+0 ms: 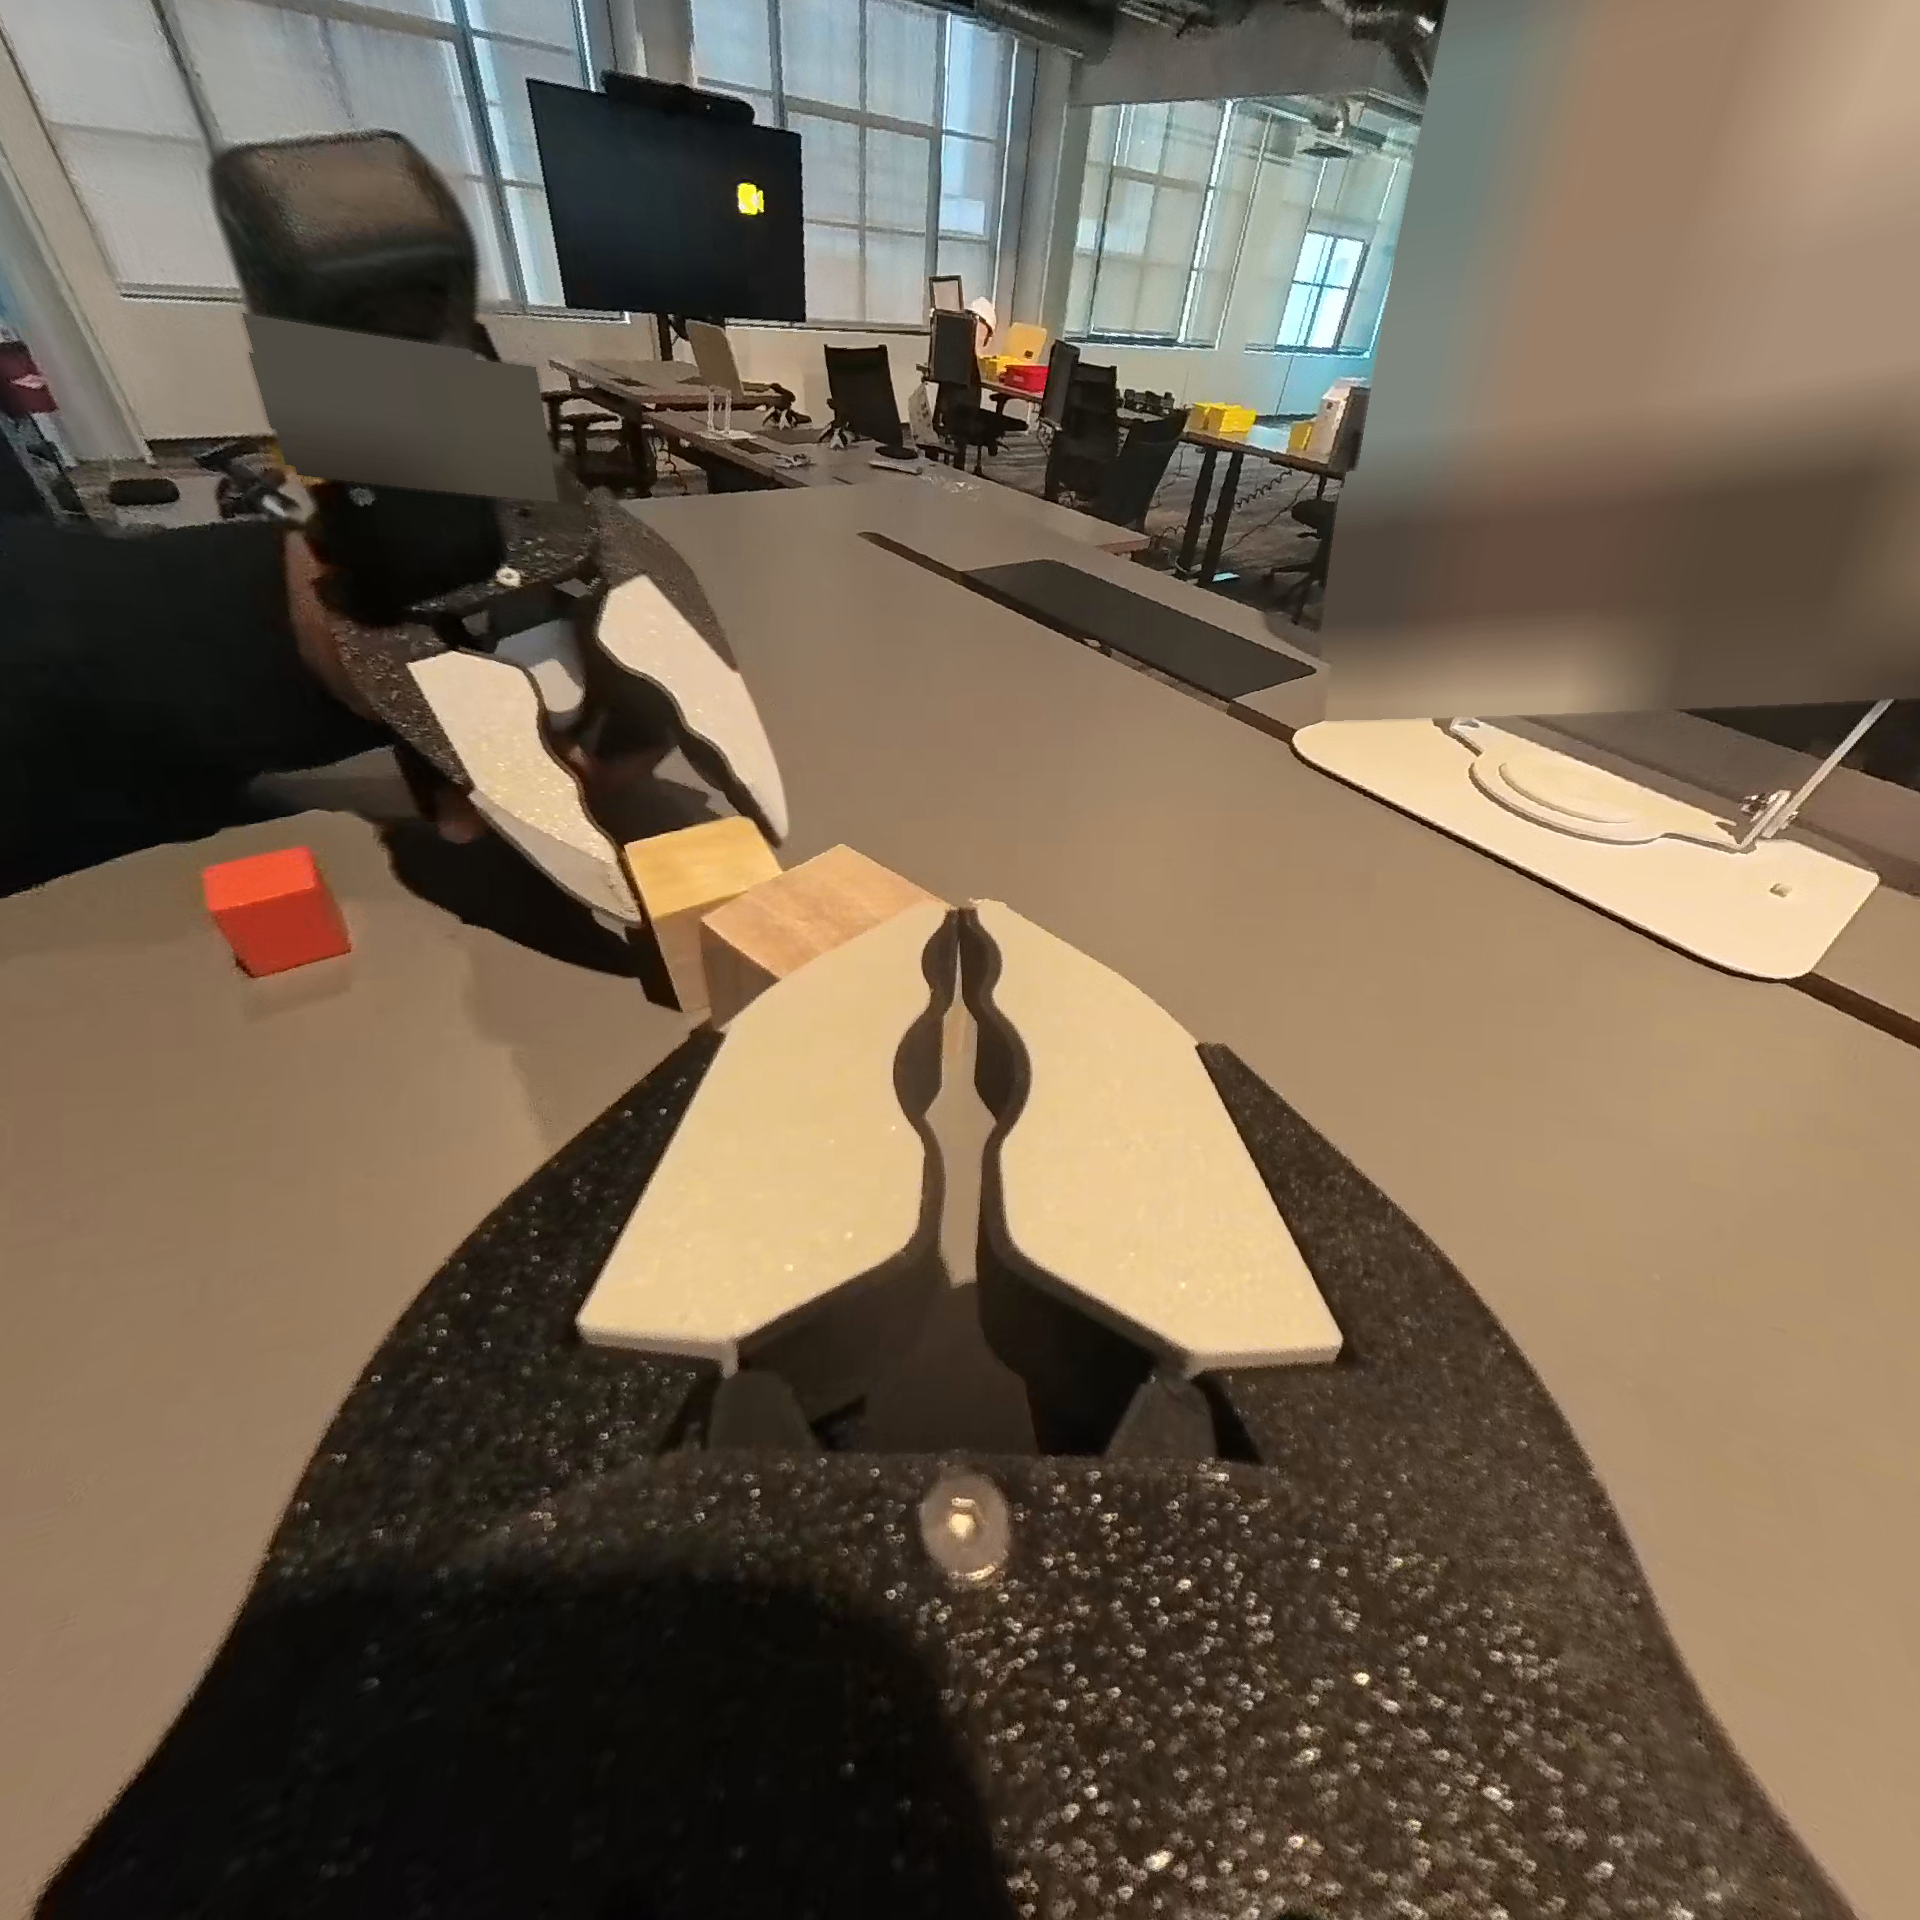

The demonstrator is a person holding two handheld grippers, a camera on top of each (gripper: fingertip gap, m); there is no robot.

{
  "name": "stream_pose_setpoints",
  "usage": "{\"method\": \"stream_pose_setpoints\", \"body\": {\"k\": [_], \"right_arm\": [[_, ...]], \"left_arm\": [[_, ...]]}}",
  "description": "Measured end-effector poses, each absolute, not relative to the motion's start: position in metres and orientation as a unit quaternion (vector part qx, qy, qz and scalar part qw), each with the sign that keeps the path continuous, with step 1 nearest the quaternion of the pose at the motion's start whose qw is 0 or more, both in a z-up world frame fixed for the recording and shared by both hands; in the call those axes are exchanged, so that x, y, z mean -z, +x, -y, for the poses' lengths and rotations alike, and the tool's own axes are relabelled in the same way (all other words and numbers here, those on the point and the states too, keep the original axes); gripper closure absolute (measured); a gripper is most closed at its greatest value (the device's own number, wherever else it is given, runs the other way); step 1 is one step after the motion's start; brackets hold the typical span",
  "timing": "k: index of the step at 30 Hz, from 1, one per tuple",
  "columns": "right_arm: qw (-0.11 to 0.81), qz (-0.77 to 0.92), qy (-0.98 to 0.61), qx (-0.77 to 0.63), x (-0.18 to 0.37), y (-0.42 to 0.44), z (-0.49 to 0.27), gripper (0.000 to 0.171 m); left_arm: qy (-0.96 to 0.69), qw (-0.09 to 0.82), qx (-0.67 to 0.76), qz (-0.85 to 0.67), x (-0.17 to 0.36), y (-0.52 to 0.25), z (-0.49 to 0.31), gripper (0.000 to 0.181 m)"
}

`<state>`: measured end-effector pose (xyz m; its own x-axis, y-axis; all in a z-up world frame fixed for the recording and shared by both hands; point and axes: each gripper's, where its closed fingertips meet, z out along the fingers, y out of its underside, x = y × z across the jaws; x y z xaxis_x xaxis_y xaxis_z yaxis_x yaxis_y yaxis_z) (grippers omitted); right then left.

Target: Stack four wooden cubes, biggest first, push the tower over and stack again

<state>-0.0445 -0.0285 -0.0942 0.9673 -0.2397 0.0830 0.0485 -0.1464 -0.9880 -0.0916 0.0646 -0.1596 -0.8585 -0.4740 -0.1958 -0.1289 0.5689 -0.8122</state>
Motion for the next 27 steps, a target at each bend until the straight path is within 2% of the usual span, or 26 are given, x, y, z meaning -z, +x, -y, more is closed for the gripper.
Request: {"method": "stream_pose_setpoints", "body": {"k": [4,9,13,18,27], "right_arm": [[0.647,-0.067,-0.751,0.112,0.095,-0.042,0.028,0.171],[0.642,-0.070,-0.753,0.126,0.096,-0.038,0.026,0.171],[0.643,-0.077,-0.751,0.128,0.095,-0.035,0.027,0.171],[0.646,-0.078,-0.748,0.128,0.094,-0.035,0.028,0.171],[0.644,-0.072,-0.750,0.131,0.095,-0.037,0.027,0.171]], "left_arm": [[-0.253,0.242,0.439,-0.828,0.150,-0.092,-0.079,0.137],[-0.393,0.257,0.507,-0.723,0.108,-0.080,-0.084,0.137],[-0.381,0.270,0.489,-0.736,0.091,-0.073,-0.055,0.137],[-0.363,0.278,0.443,-0.771,0.103,-0.062,-0.033,0.137],[-0.363,0.259,0.457,-0.769,0.108,-0.057,-0.022,0.137]]}}
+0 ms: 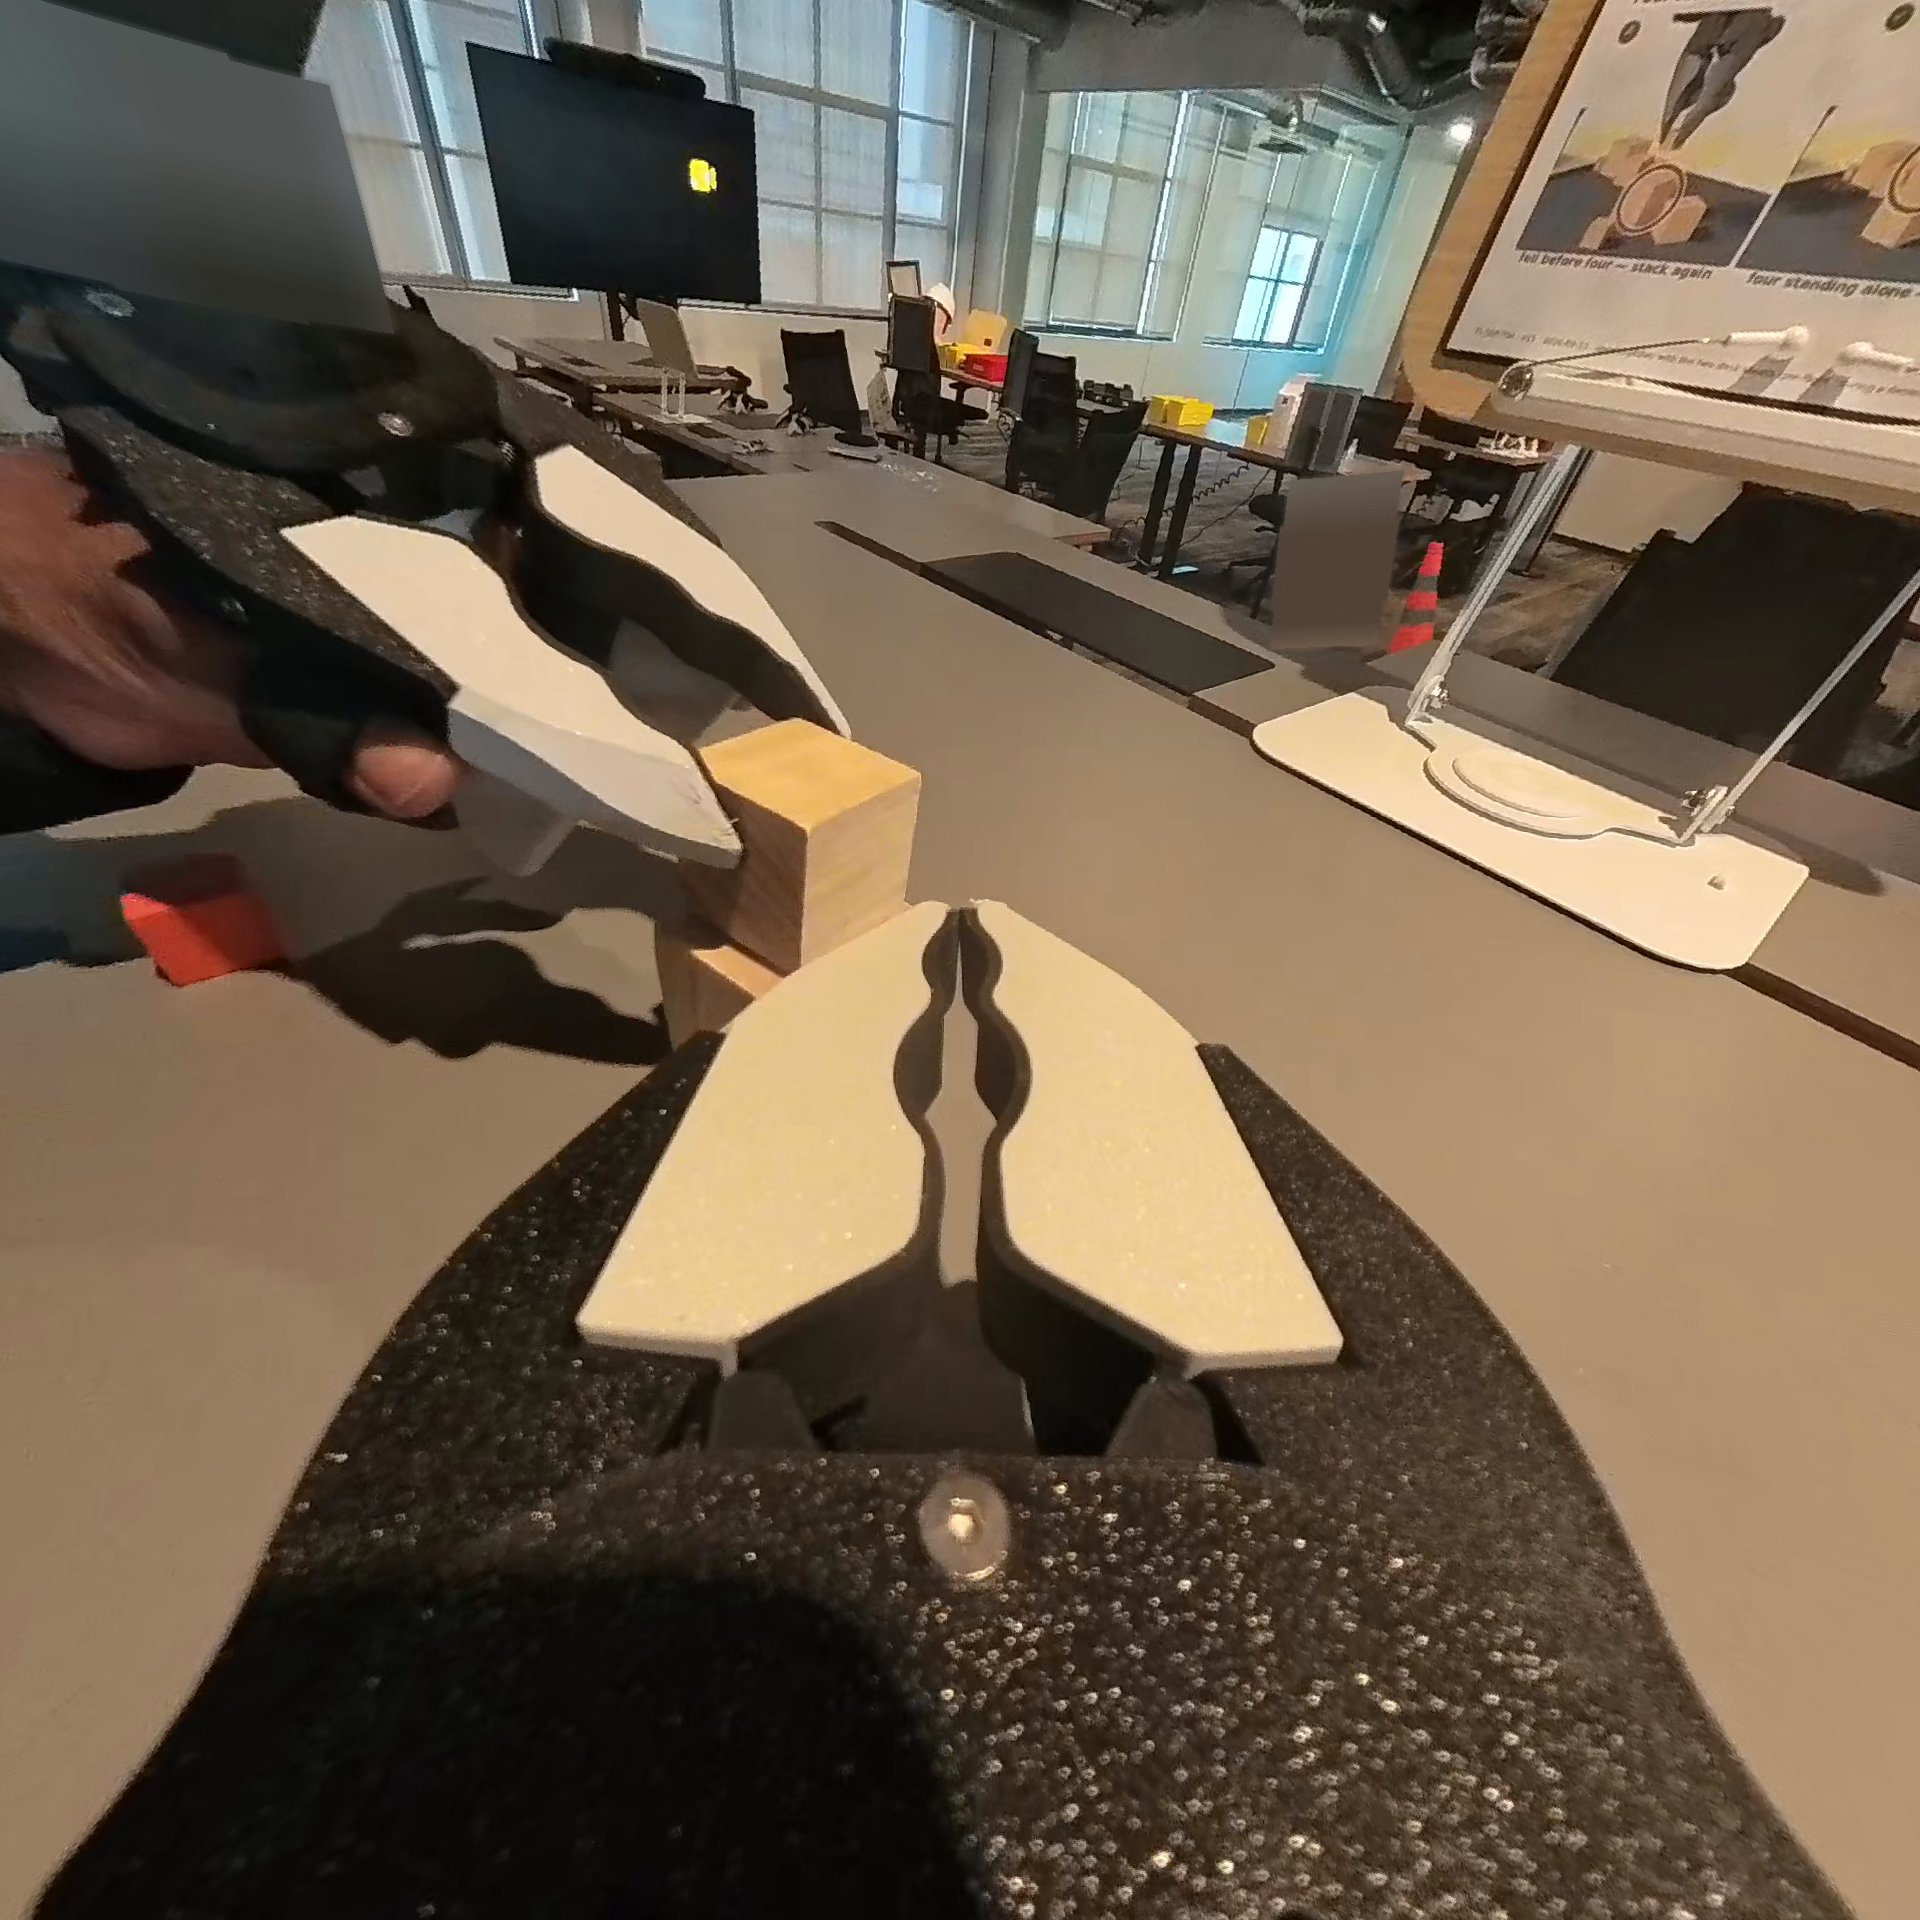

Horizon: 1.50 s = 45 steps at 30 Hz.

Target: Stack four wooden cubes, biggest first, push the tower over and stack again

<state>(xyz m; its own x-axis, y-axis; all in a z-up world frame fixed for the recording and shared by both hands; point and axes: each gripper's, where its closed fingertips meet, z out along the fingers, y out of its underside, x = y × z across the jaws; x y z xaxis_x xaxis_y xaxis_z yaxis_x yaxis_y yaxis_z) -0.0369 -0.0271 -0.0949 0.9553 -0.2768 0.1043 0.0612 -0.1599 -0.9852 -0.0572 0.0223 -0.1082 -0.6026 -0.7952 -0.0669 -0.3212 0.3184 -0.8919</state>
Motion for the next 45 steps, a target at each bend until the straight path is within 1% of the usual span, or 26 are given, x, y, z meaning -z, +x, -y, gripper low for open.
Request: {"method": "stream_pose_setpoints", "body": {"k": [16,30,45], "right_arm": [[0.642,-0.070,-0.753,0.124,0.0960,-0.0374,0.0262,0.171],[0.641,-0.068,-0.754,0.125,0.0963,-0.0381,0.0259,0.171],[0.640,-0.068,-0.755,0.125,0.0966,-0.0381,0.0259,0.171]], "left_arm": [[-0.326,0.257,0.461,-0.784,0.1089,-0.0574,-0.0147,0.137],[-0.323,0.270,0.449,-0.788,0.1094,-0.0565,-0.0165,0.137],[-0.324,0.264,0.449,-0.790,0.1099,-0.0577,-0.0163,0.136]]}}
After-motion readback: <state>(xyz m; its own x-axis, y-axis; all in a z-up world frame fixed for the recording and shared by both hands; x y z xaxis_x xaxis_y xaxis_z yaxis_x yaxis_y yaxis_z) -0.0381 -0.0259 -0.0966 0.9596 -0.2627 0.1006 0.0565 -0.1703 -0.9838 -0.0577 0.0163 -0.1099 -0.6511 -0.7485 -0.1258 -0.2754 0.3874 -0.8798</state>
